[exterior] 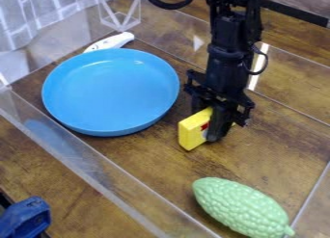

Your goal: Remove the white object from inside the blue tray and put it on the table

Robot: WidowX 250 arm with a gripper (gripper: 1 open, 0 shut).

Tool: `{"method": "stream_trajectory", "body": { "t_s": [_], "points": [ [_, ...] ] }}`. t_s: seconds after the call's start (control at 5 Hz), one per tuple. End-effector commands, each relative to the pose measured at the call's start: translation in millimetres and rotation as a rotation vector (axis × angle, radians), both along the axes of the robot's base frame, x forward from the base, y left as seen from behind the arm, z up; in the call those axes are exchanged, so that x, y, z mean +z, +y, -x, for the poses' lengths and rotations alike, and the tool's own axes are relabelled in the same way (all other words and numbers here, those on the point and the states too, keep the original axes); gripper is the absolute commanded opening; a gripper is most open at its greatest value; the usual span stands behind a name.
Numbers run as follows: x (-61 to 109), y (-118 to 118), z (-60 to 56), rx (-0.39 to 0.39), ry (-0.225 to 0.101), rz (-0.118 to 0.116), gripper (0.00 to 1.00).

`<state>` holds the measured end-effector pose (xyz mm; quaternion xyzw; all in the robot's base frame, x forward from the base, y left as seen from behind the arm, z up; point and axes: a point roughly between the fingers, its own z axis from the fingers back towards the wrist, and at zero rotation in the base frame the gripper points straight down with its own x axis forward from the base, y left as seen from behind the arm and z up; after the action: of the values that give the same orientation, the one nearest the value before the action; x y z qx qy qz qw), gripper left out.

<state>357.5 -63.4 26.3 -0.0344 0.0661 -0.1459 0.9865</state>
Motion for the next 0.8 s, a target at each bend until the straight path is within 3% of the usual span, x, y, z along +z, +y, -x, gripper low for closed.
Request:
{"method": "stream_trajectory", "body": {
  "t_s": [0.0, 0.4, 0.6],
  "points": [
    [41.7, -10.5, -4.9, -0.016, -0.098, 0.019, 0.0],
    [52.7, -10.9, -4.4, -0.002, -0.119, 0.022, 0.0],
    [46.2, -13.1, -6.2, 0.006, -0.123, 0.034, 1.0]
  ]
}}
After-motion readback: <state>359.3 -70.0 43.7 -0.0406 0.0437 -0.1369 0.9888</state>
